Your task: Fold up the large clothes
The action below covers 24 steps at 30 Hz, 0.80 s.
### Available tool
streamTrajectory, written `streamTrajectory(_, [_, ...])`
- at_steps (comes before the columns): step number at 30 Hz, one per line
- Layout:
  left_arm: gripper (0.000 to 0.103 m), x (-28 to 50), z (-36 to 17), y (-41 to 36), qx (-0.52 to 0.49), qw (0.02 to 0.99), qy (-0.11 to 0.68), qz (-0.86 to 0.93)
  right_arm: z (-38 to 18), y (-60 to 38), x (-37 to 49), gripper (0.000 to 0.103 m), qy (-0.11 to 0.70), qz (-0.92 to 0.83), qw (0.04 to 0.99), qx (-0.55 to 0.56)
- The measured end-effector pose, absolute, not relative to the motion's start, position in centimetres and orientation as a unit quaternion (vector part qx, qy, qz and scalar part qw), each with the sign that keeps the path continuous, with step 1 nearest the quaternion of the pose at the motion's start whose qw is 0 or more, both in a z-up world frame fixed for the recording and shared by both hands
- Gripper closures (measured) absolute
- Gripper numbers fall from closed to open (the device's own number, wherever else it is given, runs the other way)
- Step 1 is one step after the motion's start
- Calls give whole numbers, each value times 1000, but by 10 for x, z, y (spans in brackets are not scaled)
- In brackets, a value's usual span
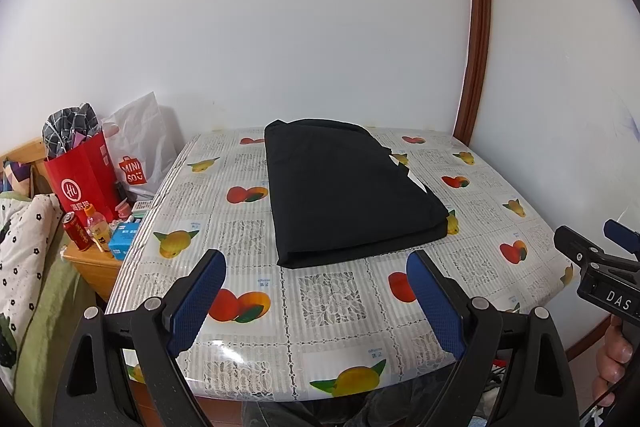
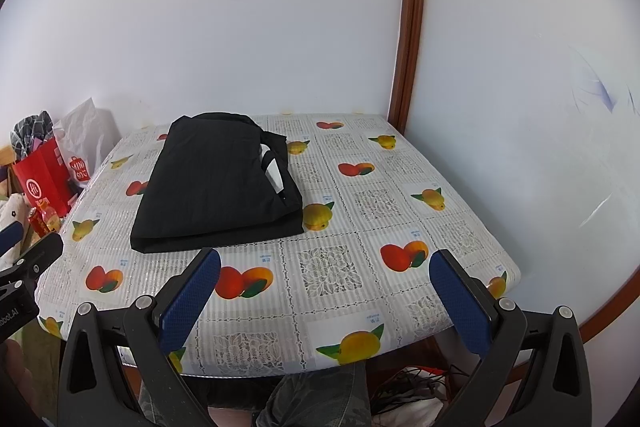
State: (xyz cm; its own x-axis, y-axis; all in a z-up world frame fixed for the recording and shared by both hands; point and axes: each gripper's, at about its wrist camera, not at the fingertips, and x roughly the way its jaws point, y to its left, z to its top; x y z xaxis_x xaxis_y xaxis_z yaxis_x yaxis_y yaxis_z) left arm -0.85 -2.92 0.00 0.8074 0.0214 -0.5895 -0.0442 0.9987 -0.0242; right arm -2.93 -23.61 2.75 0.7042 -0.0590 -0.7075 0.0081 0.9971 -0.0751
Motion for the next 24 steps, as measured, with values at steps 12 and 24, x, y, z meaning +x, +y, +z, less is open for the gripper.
streamTrajectory(12, [11, -9, 0, -31, -20, 951, 309, 17, 27, -238, -30, 0, 385, -23, 922, -31])
streamTrajectory(24, [11, -8, 1, -34, -23, 950, 311, 14, 27, -239, -31, 1, 384, -22, 923, -30])
